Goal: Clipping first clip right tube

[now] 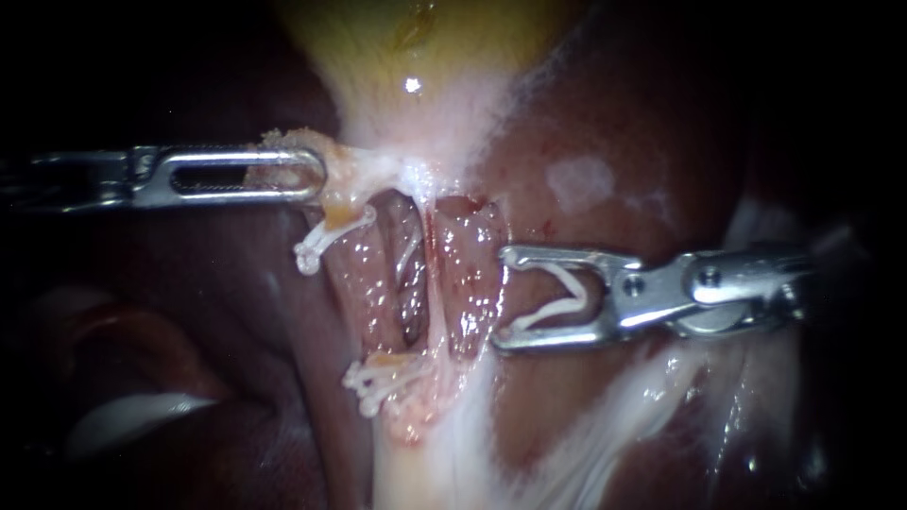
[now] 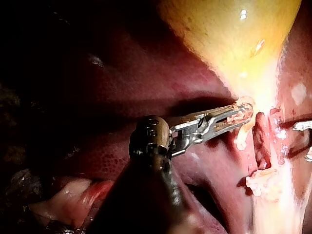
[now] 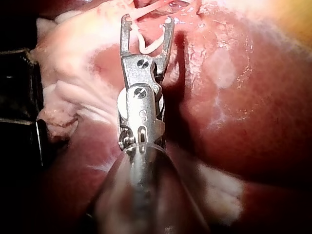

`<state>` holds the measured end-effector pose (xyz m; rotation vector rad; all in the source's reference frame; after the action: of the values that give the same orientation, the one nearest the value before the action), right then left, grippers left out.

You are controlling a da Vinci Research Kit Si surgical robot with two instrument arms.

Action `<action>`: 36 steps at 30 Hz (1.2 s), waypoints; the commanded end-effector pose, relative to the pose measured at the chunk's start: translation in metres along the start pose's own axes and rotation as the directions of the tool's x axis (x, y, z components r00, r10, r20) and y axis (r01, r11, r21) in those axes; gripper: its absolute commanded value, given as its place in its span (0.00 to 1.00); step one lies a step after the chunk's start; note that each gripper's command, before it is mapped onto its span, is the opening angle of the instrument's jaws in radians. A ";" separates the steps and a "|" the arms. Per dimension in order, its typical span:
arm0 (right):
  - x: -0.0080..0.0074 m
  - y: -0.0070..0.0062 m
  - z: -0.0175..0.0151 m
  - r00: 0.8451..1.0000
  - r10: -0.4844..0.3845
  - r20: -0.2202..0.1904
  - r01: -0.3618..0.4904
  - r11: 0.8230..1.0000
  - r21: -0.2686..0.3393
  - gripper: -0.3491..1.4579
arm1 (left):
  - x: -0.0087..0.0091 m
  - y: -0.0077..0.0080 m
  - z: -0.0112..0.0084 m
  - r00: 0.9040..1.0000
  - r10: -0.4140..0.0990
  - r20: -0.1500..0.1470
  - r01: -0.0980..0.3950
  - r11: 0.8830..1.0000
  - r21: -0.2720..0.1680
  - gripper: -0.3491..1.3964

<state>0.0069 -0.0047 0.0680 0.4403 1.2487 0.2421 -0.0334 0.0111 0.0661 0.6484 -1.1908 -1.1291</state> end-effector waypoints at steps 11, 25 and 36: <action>-0.0057 0.0021 0.0064 0.998 0.070 -0.002 -0.070 0.997 0.015 0.47 | 0.0003 0.0000 0.0000 1.000 0.002 0.001 -0.002 1.000 -0.002 0.00; -0.0052 0.0025 0.0081 0.935 0.289 -0.208 -0.250 0.949 0.192 0.45 | 0.0004 0.0002 0.0001 1.000 0.003 0.003 -0.003 1.000 -0.005 0.00; -0.0052 0.0024 0.0081 0.920 0.326 -0.220 -0.275 0.933 0.232 0.44 | 0.0005 0.0002 0.0001 1.000 0.003 0.004 -0.003 1.000 -0.006 0.00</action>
<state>0.0130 -0.0062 0.0758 0.8026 1.4638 0.4514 -0.0334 0.0107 0.0665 0.6400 -1.1907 -1.1318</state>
